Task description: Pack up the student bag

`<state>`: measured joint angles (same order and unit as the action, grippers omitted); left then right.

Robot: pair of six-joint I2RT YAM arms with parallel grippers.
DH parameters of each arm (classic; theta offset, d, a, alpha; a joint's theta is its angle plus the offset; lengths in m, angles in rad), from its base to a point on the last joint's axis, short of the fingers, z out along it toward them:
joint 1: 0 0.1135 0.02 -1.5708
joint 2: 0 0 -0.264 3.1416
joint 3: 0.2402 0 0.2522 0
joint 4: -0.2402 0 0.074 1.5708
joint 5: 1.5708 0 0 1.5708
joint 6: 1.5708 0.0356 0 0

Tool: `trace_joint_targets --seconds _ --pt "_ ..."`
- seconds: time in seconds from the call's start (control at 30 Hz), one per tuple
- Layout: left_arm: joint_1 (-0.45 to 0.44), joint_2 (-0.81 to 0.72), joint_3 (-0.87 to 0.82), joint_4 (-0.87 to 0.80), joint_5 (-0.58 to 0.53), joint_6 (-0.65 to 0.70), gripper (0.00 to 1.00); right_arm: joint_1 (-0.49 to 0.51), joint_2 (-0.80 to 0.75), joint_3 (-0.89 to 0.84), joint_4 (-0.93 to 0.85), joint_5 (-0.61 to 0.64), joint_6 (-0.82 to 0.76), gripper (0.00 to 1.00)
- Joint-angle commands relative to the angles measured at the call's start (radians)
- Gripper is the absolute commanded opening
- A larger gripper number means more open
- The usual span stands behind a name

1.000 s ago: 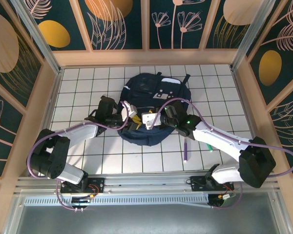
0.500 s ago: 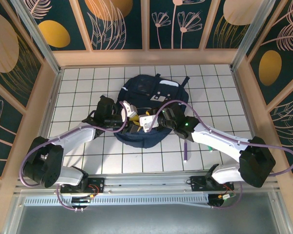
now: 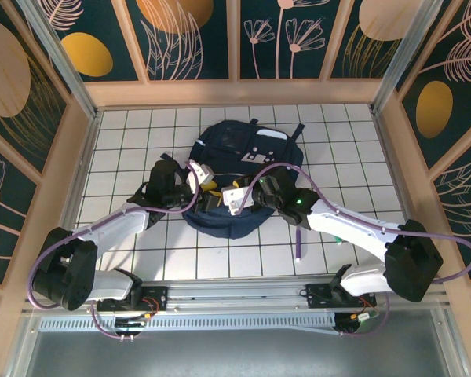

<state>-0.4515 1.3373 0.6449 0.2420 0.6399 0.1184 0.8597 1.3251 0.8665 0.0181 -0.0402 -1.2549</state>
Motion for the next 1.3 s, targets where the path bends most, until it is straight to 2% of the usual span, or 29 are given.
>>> trace_joint_targets --seconds 0.0,0.27,0.33,0.5,0.57,0.63,0.67,0.77,0.87,0.9,0.93,0.97,1.07,1.27 --pt "0.023 0.023 0.011 0.036 -0.138 -0.01 0.51 0.054 -0.023 0.029 0.08 -0.082 -0.021 0.0" --pt "0.004 0.029 0.001 0.027 -0.1 0.08 0.5 0.068 -0.008 0.04 0.082 -0.084 -0.014 0.0" --pt "-0.005 0.032 0.005 0.018 -0.074 0.108 0.43 0.073 -0.004 0.046 0.082 -0.086 -0.015 0.0" --pt "-0.014 0.062 0.029 -0.005 -0.005 0.161 0.19 0.079 0.005 0.066 0.082 -0.091 -0.017 0.0" --pt "-0.016 0.068 0.037 -0.017 0.018 0.183 0.14 0.079 0.009 0.068 0.08 -0.089 -0.018 0.0" --pt "-0.016 0.062 0.037 -0.023 0.046 0.203 0.01 0.079 0.014 0.068 0.077 -0.076 -0.022 0.0" --pt "-0.017 0.055 0.036 -0.038 0.069 0.225 0.0 0.08 0.018 0.066 0.075 -0.062 -0.028 0.0" --pt "-0.017 0.023 0.028 -0.08 0.106 0.296 0.0 0.071 0.019 0.057 0.068 -0.028 -0.039 0.0" --pt "-0.016 -0.016 0.001 -0.103 0.117 0.356 0.0 0.044 0.002 0.052 0.072 -0.049 -0.012 0.0" --pt "-0.016 -0.022 -0.006 -0.105 0.115 0.36 0.05 0.037 -0.004 0.052 0.072 -0.059 -0.007 0.0" --pt "-0.016 -0.029 -0.011 -0.106 0.11 0.36 0.18 0.032 -0.008 0.051 0.07 -0.067 -0.005 0.0" --pt "-0.017 -0.03 -0.011 -0.105 0.106 0.359 0.22 0.032 -0.012 0.05 0.068 -0.073 -0.007 0.0" --pt "-0.016 -0.015 -0.001 -0.095 0.097 0.346 0.28 0.032 -0.014 0.055 0.062 -0.093 -0.008 0.0" --pt "-0.016 0.037 0.044 -0.069 0.104 0.303 0.31 0.039 -0.009 0.061 0.063 -0.107 -0.002 0.0"
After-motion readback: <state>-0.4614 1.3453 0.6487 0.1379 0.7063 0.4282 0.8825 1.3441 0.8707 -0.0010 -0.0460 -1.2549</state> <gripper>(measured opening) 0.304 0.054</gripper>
